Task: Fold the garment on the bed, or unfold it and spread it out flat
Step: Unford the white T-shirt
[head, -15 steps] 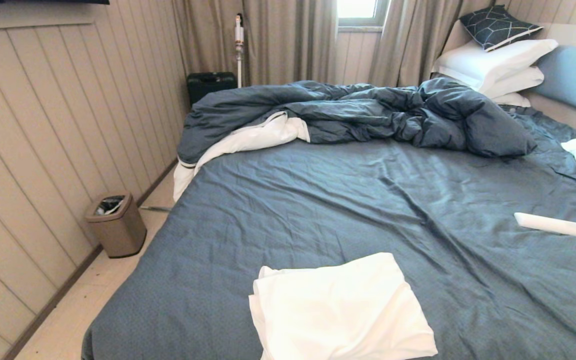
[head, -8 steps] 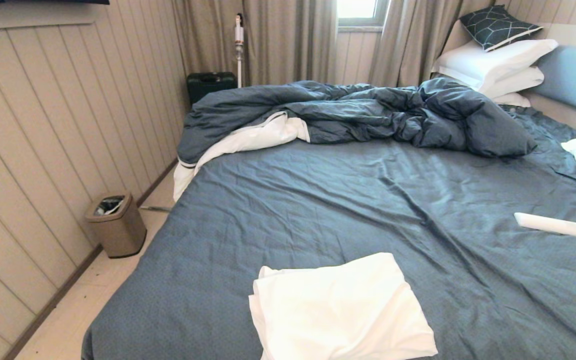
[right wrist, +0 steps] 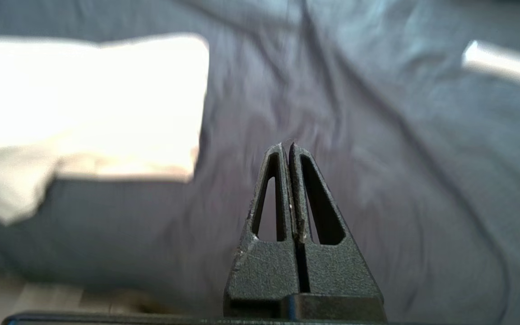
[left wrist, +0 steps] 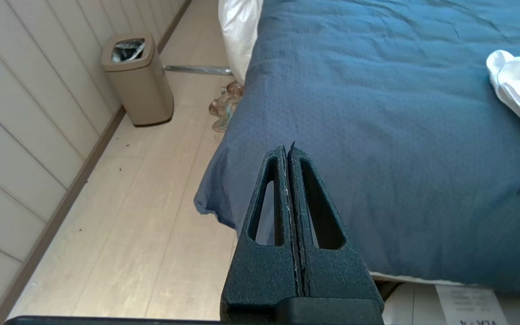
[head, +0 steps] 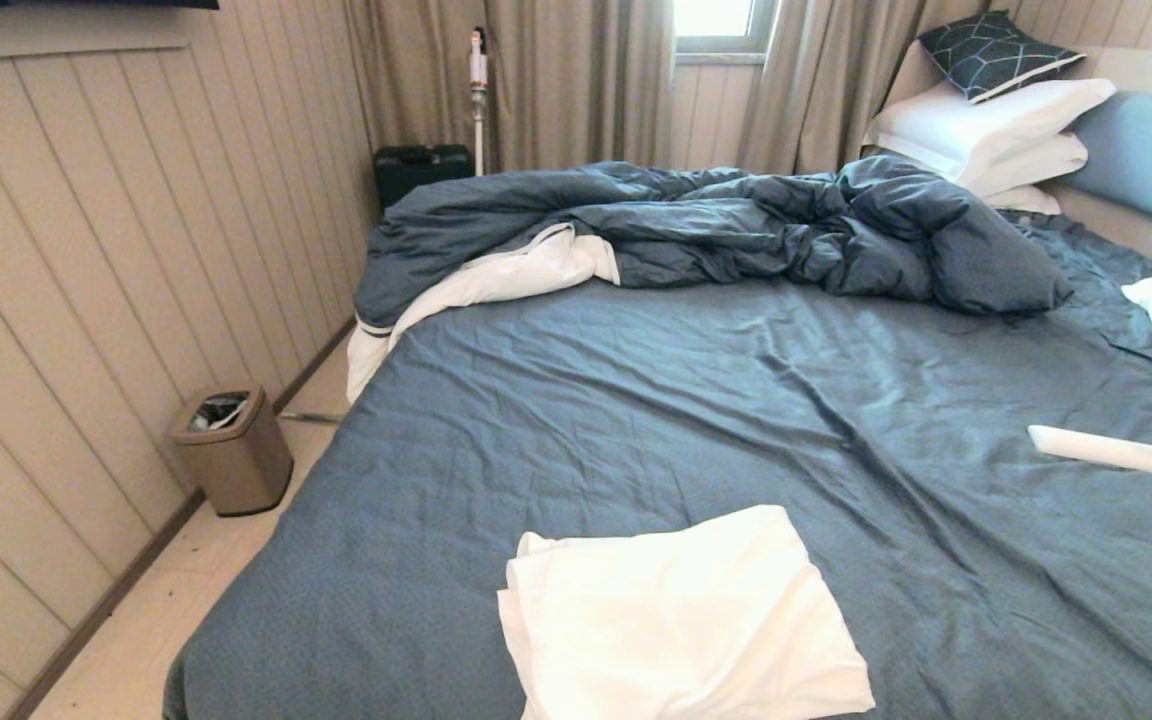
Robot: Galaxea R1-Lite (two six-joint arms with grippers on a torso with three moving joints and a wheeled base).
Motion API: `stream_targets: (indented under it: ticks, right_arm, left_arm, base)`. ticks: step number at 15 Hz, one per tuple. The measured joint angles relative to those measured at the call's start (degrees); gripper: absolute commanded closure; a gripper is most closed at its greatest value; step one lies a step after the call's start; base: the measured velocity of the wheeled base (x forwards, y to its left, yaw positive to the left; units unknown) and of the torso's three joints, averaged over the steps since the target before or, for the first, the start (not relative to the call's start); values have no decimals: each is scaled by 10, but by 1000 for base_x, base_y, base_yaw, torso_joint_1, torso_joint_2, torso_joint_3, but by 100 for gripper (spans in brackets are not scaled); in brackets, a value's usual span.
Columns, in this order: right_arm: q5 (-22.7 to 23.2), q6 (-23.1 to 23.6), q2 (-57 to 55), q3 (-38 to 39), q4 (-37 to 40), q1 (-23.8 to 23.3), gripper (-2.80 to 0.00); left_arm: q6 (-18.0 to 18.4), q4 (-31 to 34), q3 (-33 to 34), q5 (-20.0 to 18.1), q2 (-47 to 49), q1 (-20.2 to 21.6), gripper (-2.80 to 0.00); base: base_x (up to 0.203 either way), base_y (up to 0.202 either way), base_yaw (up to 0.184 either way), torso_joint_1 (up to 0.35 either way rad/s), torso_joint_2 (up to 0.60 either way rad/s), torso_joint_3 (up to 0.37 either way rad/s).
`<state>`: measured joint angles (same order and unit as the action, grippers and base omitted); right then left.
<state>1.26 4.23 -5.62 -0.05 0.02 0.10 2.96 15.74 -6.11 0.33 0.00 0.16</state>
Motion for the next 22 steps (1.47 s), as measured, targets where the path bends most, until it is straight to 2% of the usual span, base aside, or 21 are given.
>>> stream_targets:
  ticks: [1, 3, 6, 7, 10, 22]
  right_arm:
    - [-9, -19, 18, 0, 0, 1, 0]
    - [-14, -30, 37, 0, -1, 2, 0]
    - [-15, -32, 49, 0, -1, 2, 0]
    - [-17, -35, 51, 0, -1, 2, 0]
    - [-17, -37, 53, 0, -2, 1, 0]
    - [-15, -35, 54, 0, -1, 2, 0]
  left_arm:
    - [-9, -14, 5, 3, 0, 0, 0]
    - [-15, -39, 15, 5, 0, 0, 0]
    - [7, -134, 52, -2, 0, 0, 0]
    - [6, -147, 57, -3, 0, 0, 0]
    - [-13, -146, 60, -2, 0, 0, 0]
    - [-14, -145, 61, -4, 0, 0, 0]
  base:
    - [0, 0, 0, 0, 0, 0]
    - [0, 0, 0, 0, 0, 0]
    - [0, 0, 0, 0, 0, 0]
    - [0, 0, 0, 0, 0, 0]
    - [0, 0, 0, 0, 0, 0]
    - [0, 0, 0, 0, 0, 0]
